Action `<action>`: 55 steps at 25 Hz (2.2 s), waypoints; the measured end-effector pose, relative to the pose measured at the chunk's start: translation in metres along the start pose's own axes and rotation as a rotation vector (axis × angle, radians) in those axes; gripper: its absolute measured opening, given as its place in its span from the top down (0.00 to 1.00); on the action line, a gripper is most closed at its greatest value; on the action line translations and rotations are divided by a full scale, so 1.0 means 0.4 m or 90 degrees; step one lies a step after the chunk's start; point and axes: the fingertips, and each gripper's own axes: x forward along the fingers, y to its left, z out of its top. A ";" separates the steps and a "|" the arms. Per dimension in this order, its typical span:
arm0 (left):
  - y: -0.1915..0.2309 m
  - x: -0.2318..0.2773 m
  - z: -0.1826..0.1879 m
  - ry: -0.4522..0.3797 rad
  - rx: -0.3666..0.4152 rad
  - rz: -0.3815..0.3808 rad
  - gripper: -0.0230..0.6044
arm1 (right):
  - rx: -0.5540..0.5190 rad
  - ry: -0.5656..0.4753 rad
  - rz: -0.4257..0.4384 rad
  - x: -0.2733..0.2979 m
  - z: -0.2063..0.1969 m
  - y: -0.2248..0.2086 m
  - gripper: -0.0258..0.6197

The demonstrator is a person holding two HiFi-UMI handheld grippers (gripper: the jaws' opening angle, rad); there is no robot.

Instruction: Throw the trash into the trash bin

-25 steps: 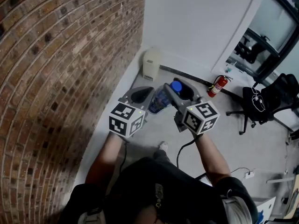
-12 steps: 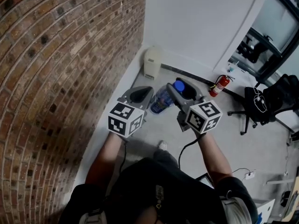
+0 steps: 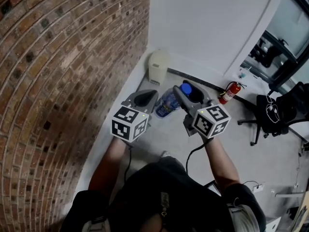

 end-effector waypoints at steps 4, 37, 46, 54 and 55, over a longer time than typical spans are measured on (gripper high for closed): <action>0.020 0.099 0.003 0.014 0.000 0.008 0.95 | 0.010 -0.001 0.003 0.026 0.004 -0.102 0.66; 0.402 0.713 -0.020 0.114 -0.014 -0.029 0.95 | 0.074 0.043 -0.057 0.412 -0.033 -0.673 0.66; 0.588 0.815 -0.066 0.145 -0.044 -0.058 0.95 | 0.087 0.074 -0.118 0.588 -0.061 -0.769 0.66; 0.694 0.936 -0.097 0.173 -0.054 -0.046 0.95 | 0.103 0.084 -0.120 0.696 -0.092 -0.893 0.66; 0.706 0.959 -0.100 0.177 -0.053 -0.041 0.95 | 0.107 0.085 -0.116 0.711 -0.099 -0.917 0.66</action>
